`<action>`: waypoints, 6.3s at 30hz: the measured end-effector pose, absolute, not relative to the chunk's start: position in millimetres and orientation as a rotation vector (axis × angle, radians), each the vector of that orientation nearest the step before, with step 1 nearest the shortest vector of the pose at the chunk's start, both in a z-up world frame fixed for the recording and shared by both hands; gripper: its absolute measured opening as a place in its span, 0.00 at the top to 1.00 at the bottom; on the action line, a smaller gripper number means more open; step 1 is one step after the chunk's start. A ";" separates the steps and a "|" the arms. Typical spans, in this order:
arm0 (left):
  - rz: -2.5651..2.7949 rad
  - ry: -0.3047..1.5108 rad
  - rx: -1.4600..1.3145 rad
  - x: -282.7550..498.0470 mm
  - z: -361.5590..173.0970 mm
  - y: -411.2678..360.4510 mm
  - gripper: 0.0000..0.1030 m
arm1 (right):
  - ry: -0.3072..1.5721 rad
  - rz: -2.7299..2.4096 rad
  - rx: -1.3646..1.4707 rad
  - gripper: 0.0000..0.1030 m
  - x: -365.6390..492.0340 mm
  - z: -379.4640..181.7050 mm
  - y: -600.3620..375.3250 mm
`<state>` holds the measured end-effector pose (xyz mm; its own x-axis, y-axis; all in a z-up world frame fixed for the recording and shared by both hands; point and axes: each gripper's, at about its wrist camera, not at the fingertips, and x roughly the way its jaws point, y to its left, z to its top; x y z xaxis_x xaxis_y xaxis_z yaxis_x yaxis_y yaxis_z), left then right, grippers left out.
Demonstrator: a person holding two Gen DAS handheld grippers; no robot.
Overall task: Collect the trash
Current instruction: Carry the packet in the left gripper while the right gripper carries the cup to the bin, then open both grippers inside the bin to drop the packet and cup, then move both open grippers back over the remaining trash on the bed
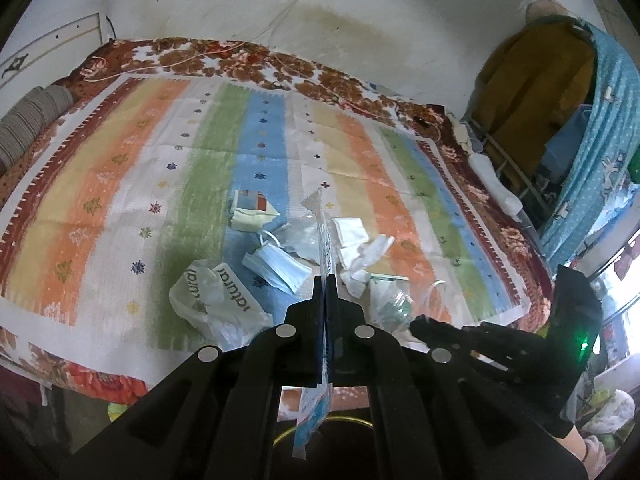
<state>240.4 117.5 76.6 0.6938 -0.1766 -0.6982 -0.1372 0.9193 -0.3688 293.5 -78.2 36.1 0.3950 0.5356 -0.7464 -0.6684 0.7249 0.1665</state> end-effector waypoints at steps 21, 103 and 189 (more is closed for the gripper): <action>-0.100 0.763 -0.397 156.8 79.0 73.0 1.00 | 0.828 0.798 -0.172 0.96 216.8 45.0 -108.7; 0.222 1.072 -0.558 120.4 -42.7 75.7 0.42 | 1.269 0.628 -0.110 0.53 179.5 -90.7 -138.6; 0.245 1.138 -0.629 295.1 -65.5 206.2 0.48 | 1.164 0.777 -0.360 0.42 334.0 -66.8 -2.8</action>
<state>295.1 206.2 -65.5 0.4158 -0.1290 -0.9002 -0.4881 0.8036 -0.3406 334.0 -2.8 -66.8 0.1795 0.3576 -0.9165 -0.7087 0.6931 0.1317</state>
